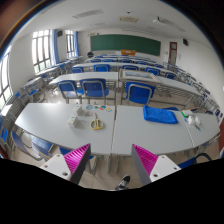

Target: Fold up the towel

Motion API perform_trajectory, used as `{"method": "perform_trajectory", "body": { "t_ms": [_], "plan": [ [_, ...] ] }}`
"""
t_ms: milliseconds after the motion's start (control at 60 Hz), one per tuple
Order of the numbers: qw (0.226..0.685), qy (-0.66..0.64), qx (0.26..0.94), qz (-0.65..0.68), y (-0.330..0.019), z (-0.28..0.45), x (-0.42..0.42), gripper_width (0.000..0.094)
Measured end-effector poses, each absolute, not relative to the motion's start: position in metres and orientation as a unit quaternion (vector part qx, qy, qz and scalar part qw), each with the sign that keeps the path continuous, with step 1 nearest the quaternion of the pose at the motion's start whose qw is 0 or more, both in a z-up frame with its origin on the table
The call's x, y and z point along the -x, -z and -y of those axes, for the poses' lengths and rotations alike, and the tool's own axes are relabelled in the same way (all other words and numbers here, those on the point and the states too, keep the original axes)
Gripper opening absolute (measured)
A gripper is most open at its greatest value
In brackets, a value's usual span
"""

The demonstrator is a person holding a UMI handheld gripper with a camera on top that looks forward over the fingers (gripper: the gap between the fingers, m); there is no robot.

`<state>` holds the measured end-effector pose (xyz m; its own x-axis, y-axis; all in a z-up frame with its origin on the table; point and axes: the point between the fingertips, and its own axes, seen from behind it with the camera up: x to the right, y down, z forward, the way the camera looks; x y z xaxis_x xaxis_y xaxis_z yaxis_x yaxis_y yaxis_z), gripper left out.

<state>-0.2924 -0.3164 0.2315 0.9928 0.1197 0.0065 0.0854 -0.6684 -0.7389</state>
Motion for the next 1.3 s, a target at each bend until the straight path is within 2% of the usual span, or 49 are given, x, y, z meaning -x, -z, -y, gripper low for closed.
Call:
{"method": "perform_trajectory", "body": {
  "t_ms": [150, 383, 583, 733, 767, 800, 850, 883, 983, 1017, 1200, 1300],
  "plan": [
    [0.386, -0.002, 0.922, 0.032, -0.17, 0.251, 0.23, 0.0846],
    [0.414, 0.031, 0.91, 0.008, -0.1, 0.083, 0.129, 0.0854],
    [0.417, 0.036, 0.908, 0.015, -0.043, -0.04, 0.09, 0.0856],
    [0.411, 0.033, 0.911, 0.01, -0.008, -0.089, 0.079, 0.0838],
    [0.408, 0.033, 0.912, 0.011, -0.001, -0.094, 0.079, 0.0795],
    [0.403, 0.032, 0.914, 0.013, 0.006, -0.097, 0.078, 0.0712],
    [0.396, 0.038, 0.917, 0.017, 0.016, -0.098, 0.075, 0.0526],
    [0.414, 0.039, 0.909, 0.03, 0.011, -0.105, 0.077, 0.0449],
    [0.423, 0.065, 0.901, 0.069, 0.016, -0.103, 0.076, 0.0073],
    [0.426, 0.077, 0.898, 0.078, 0.014, -0.108, 0.068, 0.0037],
    [0.412, 0.056, 0.908, 0.054, 0.007, -0.101, 0.078, 0.0013],
    [0.418, -0.008, 0.907, 0.039, -0.023, -0.097, 0.108, 0.0012]
  ]
}}
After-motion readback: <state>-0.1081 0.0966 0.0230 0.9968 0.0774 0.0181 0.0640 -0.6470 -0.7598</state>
